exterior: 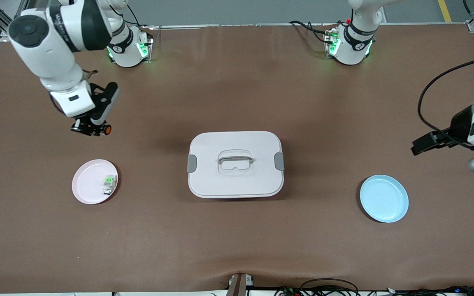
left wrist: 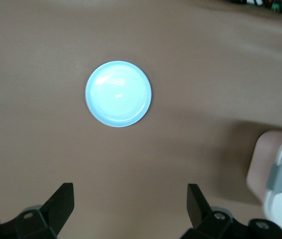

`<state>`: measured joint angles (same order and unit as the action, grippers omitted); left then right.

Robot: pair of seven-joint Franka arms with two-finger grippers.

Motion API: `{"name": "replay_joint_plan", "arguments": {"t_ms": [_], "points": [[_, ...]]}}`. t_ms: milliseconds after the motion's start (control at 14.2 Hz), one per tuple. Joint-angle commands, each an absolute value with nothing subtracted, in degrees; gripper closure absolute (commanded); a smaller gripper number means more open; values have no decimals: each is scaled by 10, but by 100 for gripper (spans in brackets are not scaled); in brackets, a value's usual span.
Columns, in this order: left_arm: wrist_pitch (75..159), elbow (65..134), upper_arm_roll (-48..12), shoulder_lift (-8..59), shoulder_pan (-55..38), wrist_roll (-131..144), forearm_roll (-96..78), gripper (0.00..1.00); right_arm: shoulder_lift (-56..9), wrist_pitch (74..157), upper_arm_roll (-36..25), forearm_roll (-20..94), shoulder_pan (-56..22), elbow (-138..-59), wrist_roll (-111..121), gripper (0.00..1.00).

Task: Transfer orange switch to right arm and place
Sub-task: 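Carry the switch with the right gripper over the white plate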

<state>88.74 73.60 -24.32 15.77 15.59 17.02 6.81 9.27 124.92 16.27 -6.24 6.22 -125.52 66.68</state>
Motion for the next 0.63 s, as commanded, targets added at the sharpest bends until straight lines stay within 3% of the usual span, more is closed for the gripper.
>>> {"name": "replay_joint_plan", "arguments": {"t_ms": [0,282,564], "points": [[882,799,-162,87,107,115,36,0,84,1315,172,-71,119,-1287,752,100],[883,891,-55,2,27,65,10,0,40,1445,172,-70,175,-1343,809,100],[885,926,-46,-32,9,65,9,0,-64,1580,172,-70,224,-1356,873,100]]}}
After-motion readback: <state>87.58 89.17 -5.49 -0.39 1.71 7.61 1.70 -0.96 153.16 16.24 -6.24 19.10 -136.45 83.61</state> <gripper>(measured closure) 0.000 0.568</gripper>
